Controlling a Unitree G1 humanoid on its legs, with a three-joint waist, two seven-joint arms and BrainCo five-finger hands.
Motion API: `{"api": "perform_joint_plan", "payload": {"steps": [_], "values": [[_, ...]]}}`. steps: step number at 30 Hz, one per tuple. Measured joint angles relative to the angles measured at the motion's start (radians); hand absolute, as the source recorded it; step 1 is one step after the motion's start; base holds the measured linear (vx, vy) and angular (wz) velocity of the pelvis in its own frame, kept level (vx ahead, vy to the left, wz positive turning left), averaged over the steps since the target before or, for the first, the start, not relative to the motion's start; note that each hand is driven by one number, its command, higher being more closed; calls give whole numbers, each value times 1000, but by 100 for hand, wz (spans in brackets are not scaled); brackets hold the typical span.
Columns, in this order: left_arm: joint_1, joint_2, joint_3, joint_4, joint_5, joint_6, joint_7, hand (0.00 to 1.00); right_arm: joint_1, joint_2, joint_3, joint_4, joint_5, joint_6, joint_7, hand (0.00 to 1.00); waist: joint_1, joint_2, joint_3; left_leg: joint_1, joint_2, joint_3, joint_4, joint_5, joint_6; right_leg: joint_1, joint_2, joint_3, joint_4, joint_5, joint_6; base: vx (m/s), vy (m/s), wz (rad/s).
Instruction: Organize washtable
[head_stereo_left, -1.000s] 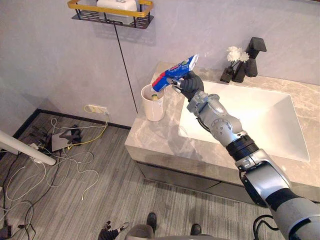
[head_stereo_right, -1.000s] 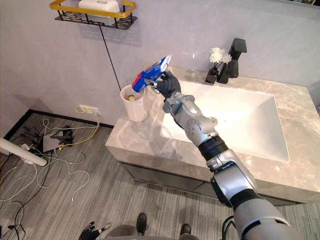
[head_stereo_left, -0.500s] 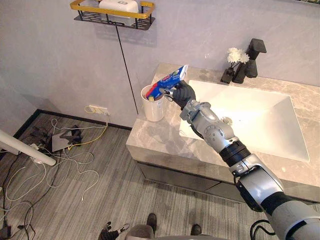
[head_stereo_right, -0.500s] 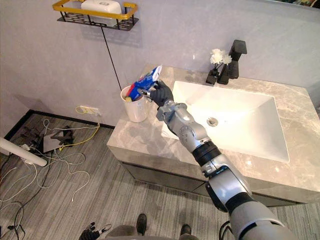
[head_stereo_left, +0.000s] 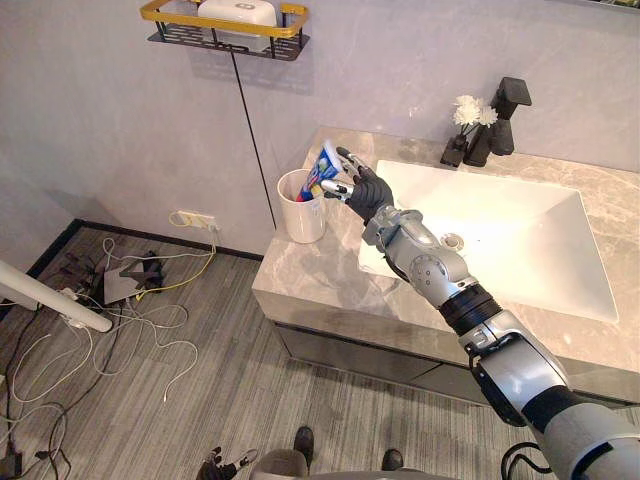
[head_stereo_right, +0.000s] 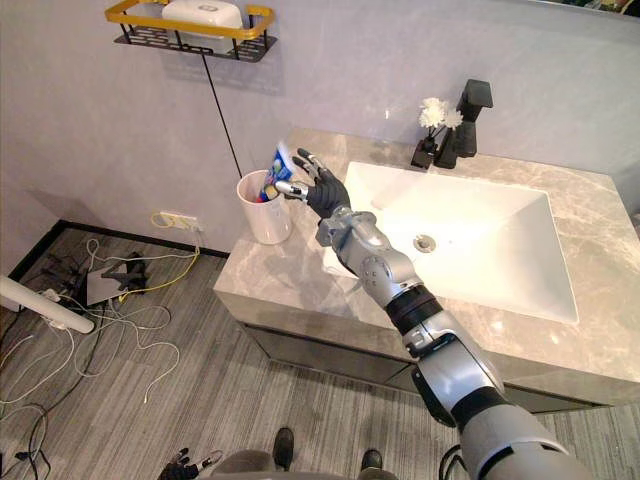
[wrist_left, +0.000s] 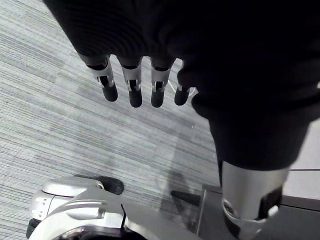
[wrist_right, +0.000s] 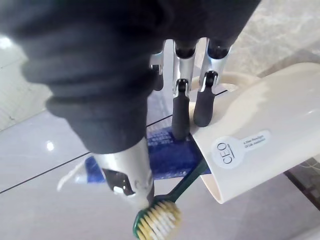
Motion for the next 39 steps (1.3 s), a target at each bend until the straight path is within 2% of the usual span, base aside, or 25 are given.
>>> {"api": "perform_joint_plan", "payload": {"steps": [14, 16, 20, 23, 26, 29, 31, 33, 37, 39], "values": [[0, 0, 0, -1, 0, 0, -1, 0, 26, -4, -44, -10, -40, 0, 4, 0, -2, 0, 0, 2, 0, 3, 0, 0, 0, 1, -1, 3, 0, 0, 0, 0, 0, 0], [0, 0, 0, -2, 0, 0, -1, 0, 45, -18, -58, -54, -74, 0, 5, 0, -3, 0, 0, 3, 0, 3, 0, 0, 0, 1, -1, 3, 0, 0, 0, 0, 0, 0], [0, -1, 3, -2, 2, 0, -1, 0, 146, -79, -167, -260, -176, -13, 7, 0, -6, 0, 0, 3, 6, 4, 0, -1, 0, 1, -2, 2, 0, 0, 0, 0, 0, 0], [8, -9, 21, -3, 10, 0, -1, 0, 202, -140, -253, -347, -220, -46, 5, 0, -22, -1, -1, 6, 7, 5, 0, 0, 0, 3, -1, 3, 1, 0, 0, 0, 0, 0], [22, -17, 39, -3, 39, -1, -1, 0, 243, -208, -347, -449, -287, -59, 8, 0, -57, -1, -1, 13, 8, 9, 0, -1, 0, 8, -1, 6, 1, 0, 0, 0, 0, -5], [25, -20, 45, -4, 59, -2, -1, 0, 280, -277, -434, -551, -351, -89, 10, 0, -62, -1, -1, 25, 10, 18, -1, -2, -3, 17, 0, 13, -1, 0, 0, -13, -5, -9], [27, -31, 70, -5, 79, -3, -5, 0, 296, -330, -501, -626, -396, -114, 11, 0, -65, -2, -3, 26, 10, 22, -1, -3, -3, 17, 0, 16, -1, -1, 1, -45, -16, -5], [36, -34, 82, -5, 84, -4, -15, 0, 300, -376, -590, -697, -454, -159, 11, 0, -85, -4, -13, 27, 10, 22, -1, -2, -2, 17, 0, 15, -1, -2, 2, -39, -13, 0], [48, -42, 114, -6, 117, -10, -38, 0, 346, -418, -742, -766, -541, -210, 7, 0, -93, -12, -50, 33, 10, 27, -1, -1, -1, 21, 0, 19, -1, -2, 2, -7, -7, -3], [59, -42, 120, -6, 120, -15, -45, 0, 380, -419, -837, -790, -581, -238, -10, 0, -109, -17, -66, 36, 9, 30, -2, -1, -1, 22, -1, 22, 1, -2, 2, -15, -4, -1]]}}
